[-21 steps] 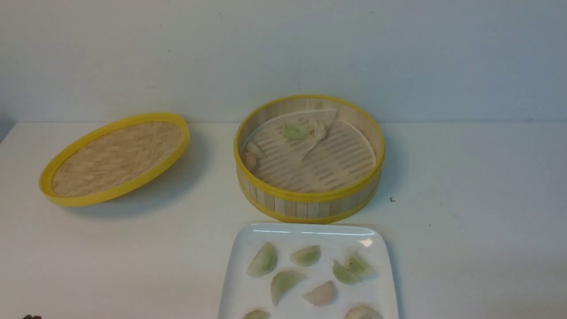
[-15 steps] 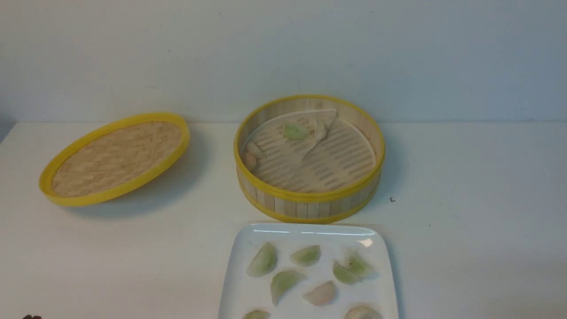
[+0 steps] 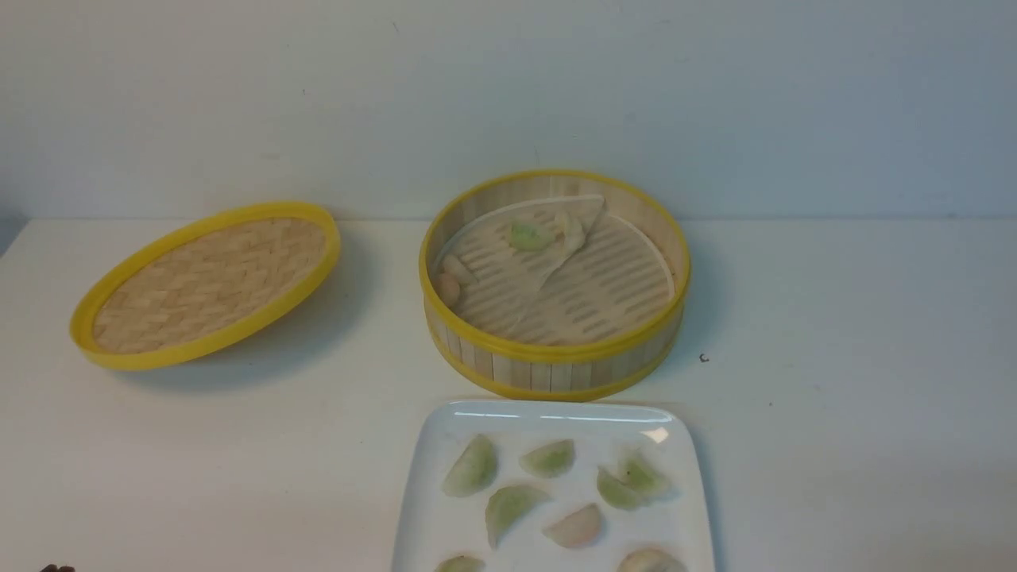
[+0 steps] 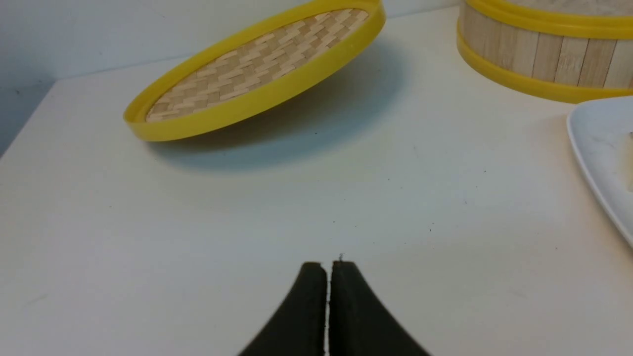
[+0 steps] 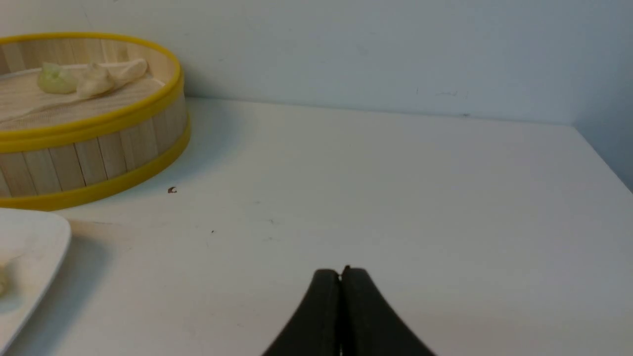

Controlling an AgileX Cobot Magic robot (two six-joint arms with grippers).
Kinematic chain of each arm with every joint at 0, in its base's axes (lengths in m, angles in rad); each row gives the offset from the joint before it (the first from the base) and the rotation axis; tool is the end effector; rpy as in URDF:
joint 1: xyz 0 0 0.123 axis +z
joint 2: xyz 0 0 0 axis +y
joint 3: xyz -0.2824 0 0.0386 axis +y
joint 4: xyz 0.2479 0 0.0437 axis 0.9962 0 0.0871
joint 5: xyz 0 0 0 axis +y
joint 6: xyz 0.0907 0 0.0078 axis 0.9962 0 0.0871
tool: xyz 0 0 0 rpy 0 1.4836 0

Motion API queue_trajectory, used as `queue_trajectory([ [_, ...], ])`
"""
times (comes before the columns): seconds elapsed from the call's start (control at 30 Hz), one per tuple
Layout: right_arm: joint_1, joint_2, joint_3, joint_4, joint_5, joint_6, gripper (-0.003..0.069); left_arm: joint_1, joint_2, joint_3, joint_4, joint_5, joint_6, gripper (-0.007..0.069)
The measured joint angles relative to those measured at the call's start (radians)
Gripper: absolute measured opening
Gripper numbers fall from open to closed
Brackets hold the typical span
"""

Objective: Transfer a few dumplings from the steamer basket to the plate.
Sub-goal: Use the left arm to grab a dumpling from the steamer

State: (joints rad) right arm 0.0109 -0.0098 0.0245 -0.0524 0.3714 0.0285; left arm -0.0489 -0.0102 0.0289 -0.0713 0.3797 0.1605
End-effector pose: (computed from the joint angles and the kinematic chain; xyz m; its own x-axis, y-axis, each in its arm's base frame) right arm 0.0527 -0.0012 0.1720 -0.2941 -0.0235 -0.9555 0.0013 0.9997 -0.0250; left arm 0.0523 -0.0050 0.1699 -0.2967 0.1087 -0.9488 0.1024 0.9914 0.0816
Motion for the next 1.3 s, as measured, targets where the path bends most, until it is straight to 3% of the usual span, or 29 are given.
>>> queue_trajectory([
  [0.6, 0.000, 0.000, 0.000, 0.000, 0.000, 0.000, -0.0015, 0.000, 0.000, 0.000, 0.009, -0.001, 0.006, -0.0006],
  [0.7, 0.000, 0.000, 0.000, 0.000, 0.000, 0.000, -0.0015, 0.000, 0.000, 0.000, 0.001, -0.060, -0.006, -0.0006],
  [0.77, 0.000, 0.000, 0.000, 0.000, 0.000, 0.000, -0.0015, 0.000, 0.000, 0.000, -0.048, -0.119, -0.045, -0.0006],
  [1.0, 0.000, 0.000, 0.000, 0.000, 0.000, 0.000, -0.0015, 0.000, 0.000, 0.000, -0.407, -0.326, -0.258, -0.0006],
  [1.1, 0.000, 0.000, 0.000, 0.000, 0.000, 0.000, -0.0015, 0.000, 0.000, 0.001, -0.503, -0.380, -0.272, -0.0006],
  [1.2, 0.000, 0.000, 0.000, 0.000, 0.000, 0.000, -0.0015, 0.000, 0.000, 0.001, -0.597, -0.534, -0.279, -0.0006],
  [1.3, 0.000, 0.000, 0.000, 0.000, 0.000, 0.000, -0.0015, 0.000, 0.000, -0.006, -0.623, -0.618, -0.282, -0.0006],
])
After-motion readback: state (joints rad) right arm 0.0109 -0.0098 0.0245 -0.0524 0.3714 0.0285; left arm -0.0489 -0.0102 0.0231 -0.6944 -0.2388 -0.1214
